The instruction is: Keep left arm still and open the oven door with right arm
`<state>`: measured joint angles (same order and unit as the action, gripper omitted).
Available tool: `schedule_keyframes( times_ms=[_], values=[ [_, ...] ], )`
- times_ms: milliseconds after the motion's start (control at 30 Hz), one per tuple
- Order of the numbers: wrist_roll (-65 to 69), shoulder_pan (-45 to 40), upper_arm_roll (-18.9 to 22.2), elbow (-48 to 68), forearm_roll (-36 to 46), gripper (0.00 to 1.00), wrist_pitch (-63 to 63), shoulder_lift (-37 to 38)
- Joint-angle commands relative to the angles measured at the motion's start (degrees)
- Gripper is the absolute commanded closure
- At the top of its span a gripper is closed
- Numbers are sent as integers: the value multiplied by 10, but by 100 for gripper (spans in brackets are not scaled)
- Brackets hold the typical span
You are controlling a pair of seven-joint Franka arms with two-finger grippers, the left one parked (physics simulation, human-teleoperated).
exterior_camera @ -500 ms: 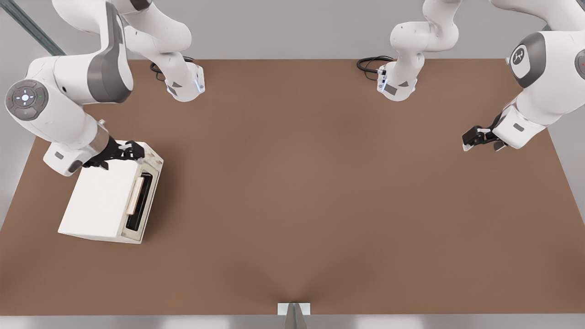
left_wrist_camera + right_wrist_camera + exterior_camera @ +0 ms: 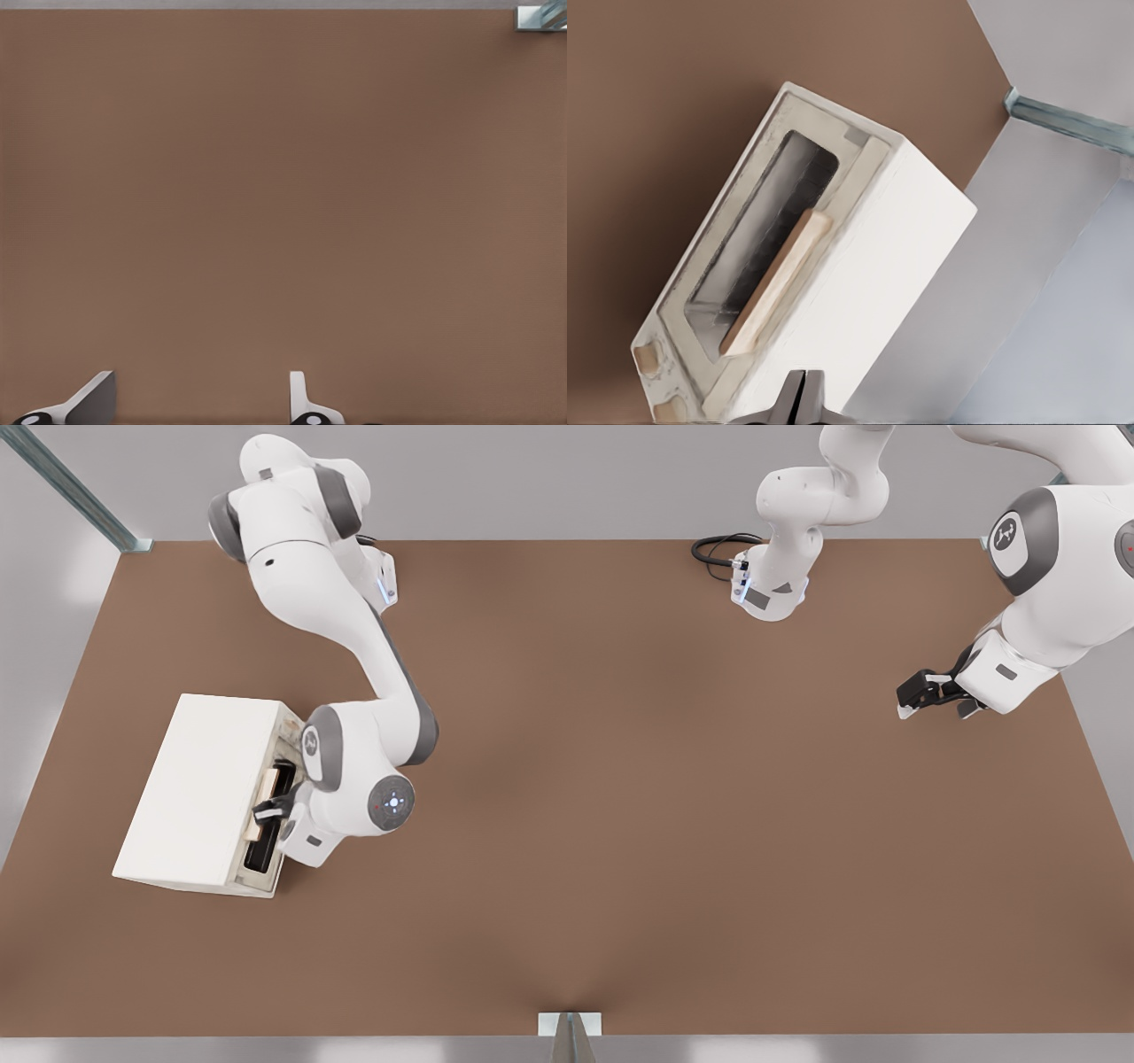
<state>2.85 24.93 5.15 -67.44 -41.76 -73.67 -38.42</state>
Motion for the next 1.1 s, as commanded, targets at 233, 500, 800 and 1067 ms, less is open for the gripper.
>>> schedule_keyframes(
  times_ms=[233,500,800,1067],
  values=[
    [-403,33,64,-136,44,100,5,2],
    [-419,33,87,-183,32,100,-88,-2],
    [-424,32,96,-197,32,100,-97,-2],
    [-421,32,96,-203,31,100,-97,-1]
  ],
)
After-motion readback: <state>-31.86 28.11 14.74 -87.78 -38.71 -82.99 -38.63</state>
